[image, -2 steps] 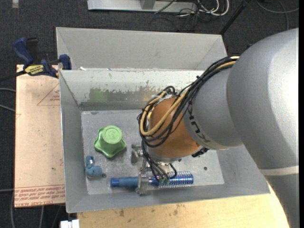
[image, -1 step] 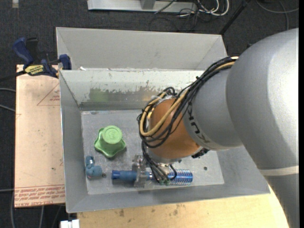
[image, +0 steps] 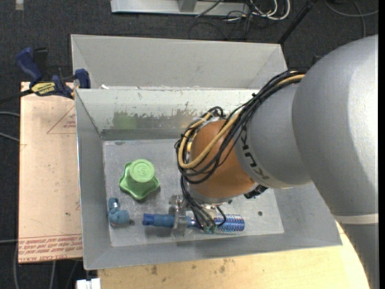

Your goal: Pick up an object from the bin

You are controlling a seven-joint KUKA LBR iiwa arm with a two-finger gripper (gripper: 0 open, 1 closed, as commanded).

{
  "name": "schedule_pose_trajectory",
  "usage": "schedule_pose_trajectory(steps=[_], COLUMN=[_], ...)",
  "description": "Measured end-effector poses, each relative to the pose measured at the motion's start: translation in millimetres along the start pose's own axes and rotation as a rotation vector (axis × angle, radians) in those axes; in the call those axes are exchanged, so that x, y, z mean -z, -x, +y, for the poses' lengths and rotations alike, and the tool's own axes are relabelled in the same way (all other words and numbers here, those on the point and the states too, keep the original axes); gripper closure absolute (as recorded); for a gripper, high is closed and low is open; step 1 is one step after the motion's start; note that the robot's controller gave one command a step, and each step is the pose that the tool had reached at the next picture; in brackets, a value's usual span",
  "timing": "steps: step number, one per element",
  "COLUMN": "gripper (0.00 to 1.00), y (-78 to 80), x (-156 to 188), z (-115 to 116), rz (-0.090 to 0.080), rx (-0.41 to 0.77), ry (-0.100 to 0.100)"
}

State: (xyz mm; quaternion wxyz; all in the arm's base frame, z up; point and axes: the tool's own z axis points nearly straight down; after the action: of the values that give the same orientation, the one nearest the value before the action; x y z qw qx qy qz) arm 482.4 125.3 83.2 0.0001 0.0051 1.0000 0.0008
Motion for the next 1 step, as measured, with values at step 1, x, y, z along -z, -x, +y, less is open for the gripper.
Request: schedule_pose_trajectory(steps=[1], gripper=[1.00], y=[-0.1], x=[-0.6], z=[0.4], rz=[0.001], rx=[-0.001], ry=[0.000])
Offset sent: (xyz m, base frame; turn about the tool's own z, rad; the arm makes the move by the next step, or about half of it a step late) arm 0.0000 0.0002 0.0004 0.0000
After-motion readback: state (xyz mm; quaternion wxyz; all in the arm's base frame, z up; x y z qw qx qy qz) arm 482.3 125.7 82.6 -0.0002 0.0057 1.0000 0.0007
